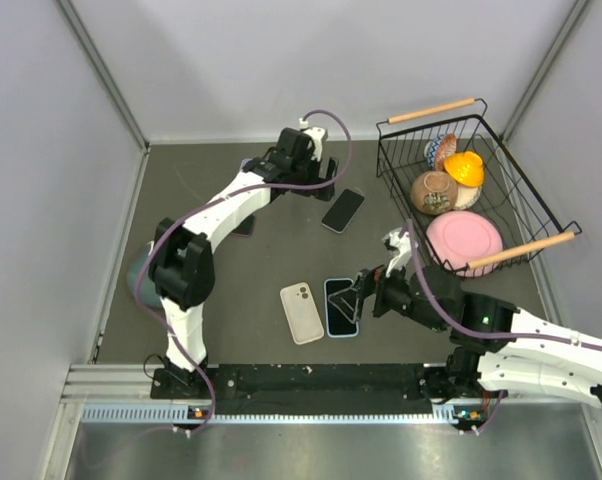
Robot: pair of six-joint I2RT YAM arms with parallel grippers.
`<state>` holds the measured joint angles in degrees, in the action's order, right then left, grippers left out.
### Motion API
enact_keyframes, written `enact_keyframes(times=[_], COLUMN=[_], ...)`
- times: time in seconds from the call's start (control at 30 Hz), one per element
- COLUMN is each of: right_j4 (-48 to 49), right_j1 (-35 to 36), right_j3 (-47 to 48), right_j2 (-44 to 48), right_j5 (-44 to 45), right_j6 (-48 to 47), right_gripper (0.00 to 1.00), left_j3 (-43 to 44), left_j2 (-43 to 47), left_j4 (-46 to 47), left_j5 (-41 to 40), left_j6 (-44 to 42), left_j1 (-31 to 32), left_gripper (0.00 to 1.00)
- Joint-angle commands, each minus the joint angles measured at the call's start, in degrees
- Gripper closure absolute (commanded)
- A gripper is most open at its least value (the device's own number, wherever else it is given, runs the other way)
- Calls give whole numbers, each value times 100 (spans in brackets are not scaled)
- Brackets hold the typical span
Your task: Put the phone into the phone case
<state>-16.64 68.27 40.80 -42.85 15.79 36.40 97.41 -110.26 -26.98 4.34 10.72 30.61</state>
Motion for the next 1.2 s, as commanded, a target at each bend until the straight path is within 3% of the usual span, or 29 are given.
enact_keyframes(times=[0.0, 0.3, 0.6, 1.17], right_j4=[-216, -559, -700, -788], right_j1=[64, 72, 64, 64], right_j3=[7, 174, 87, -10], right_j2=[487, 655, 857, 1455], right_j5=[433, 715, 1031, 1488], right_j6=[-405, -687, -608, -678], right_gripper=[1, 1, 1, 1], left_j3=[655, 1289, 1448, 1685], left_j2=[-556, -1366, -1586, -2272], left_j4=[132, 140, 396, 123], left_j5=[-249, -381, -741, -664], left_j6=[-245, -360, -870, -677], left_j1=[208, 410, 736, 648], left_gripper=[1, 1, 1, 1])
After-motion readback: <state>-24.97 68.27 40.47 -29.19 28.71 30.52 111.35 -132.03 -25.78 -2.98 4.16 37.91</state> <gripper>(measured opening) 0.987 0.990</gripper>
